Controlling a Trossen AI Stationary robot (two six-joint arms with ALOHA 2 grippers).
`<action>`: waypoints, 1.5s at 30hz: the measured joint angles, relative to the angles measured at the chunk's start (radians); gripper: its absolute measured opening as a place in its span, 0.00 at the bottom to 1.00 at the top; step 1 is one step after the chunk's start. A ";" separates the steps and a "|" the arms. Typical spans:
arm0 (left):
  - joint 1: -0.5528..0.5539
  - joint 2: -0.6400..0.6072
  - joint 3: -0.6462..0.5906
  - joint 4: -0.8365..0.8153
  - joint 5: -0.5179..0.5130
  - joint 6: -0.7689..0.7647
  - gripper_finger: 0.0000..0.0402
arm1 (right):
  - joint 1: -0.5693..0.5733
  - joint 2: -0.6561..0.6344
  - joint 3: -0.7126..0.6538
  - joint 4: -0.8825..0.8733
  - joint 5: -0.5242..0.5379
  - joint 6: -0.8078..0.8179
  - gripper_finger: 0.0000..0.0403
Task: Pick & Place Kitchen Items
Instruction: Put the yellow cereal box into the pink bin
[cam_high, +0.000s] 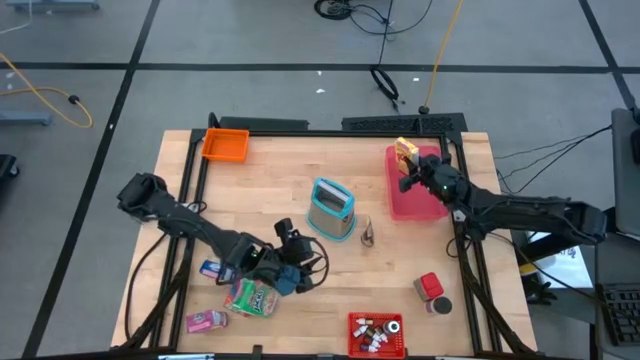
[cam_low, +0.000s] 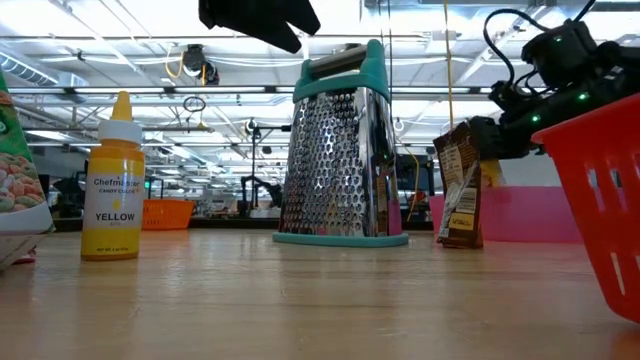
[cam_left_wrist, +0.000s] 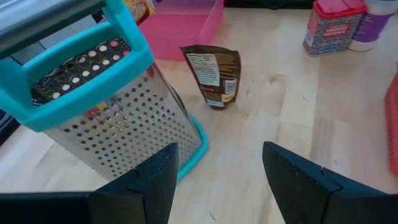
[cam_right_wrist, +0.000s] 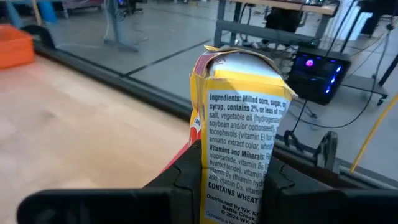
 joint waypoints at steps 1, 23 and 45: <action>0.004 0.000 0.000 0.000 0.000 0.001 0.58 | -0.015 0.016 0.000 0.026 -0.018 -0.006 0.18; 0.039 0.000 0.000 0.000 0.034 0.044 0.58 | -0.165 0.372 0.000 0.395 -0.153 -0.017 0.20; 0.040 0.000 0.000 0.000 0.035 0.041 0.58 | -0.165 0.397 0.001 0.442 -0.148 -0.036 0.53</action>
